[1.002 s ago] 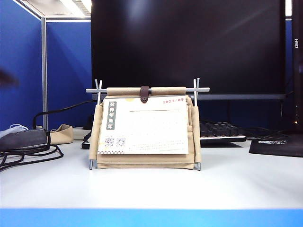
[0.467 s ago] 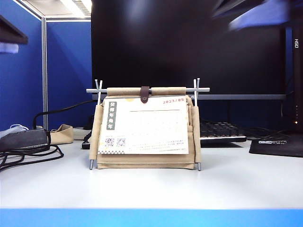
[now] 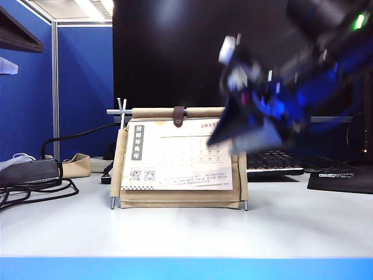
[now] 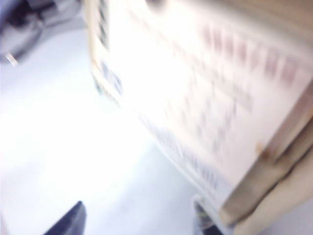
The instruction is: Turn one page of the calendar.
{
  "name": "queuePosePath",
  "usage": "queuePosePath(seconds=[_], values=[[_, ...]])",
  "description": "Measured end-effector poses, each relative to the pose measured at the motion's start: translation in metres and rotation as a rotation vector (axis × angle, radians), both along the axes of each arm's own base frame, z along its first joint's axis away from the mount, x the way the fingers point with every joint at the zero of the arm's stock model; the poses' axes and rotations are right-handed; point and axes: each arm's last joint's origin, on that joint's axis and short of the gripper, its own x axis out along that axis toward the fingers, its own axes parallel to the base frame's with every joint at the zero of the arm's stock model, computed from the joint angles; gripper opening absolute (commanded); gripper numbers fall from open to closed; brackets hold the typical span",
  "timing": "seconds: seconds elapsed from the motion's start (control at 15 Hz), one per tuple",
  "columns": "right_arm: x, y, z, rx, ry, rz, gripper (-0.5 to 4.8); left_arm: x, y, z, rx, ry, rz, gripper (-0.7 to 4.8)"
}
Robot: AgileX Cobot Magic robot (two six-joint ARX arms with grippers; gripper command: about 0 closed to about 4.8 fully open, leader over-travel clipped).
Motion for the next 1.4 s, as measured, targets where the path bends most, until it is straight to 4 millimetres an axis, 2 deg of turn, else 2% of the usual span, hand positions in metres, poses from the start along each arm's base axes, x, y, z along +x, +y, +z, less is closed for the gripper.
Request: queuePosePath(seconds=[0.07,0.27,0.73,1.0,1.2,1.4], values=[[0.001,0.001,-0.007,-0.014,0.025,0.003,3.06,0.0,0.0,0.0,0.0,0.0,-0.001,3.11],[0.005,0.002,-0.018,-0.046,0.04,-0.001,3.07,0.0,0.0,0.0,0.0,0.001,-0.001,3.11],[0.012,0.003,-0.014,-0.066,-0.078,-0.048,3.07,0.0,0.0,-0.001,0.004,0.006,-0.001,3.1],[0.016,0.006,-0.017,-0.049,-0.095,-0.046,3.07,0.0,0.0,-0.002,0.011,0.017,-0.001,3.1],[0.017,0.008,-0.023,-0.009,-0.059,-0.005,3.07,0.0,0.0,-0.002,0.011,0.017,-0.001,3.1],[0.018,0.011,-0.038,0.014,0.027,0.028,3.06,0.0,0.0,-0.002,0.011,0.017,-0.001,3.1]])
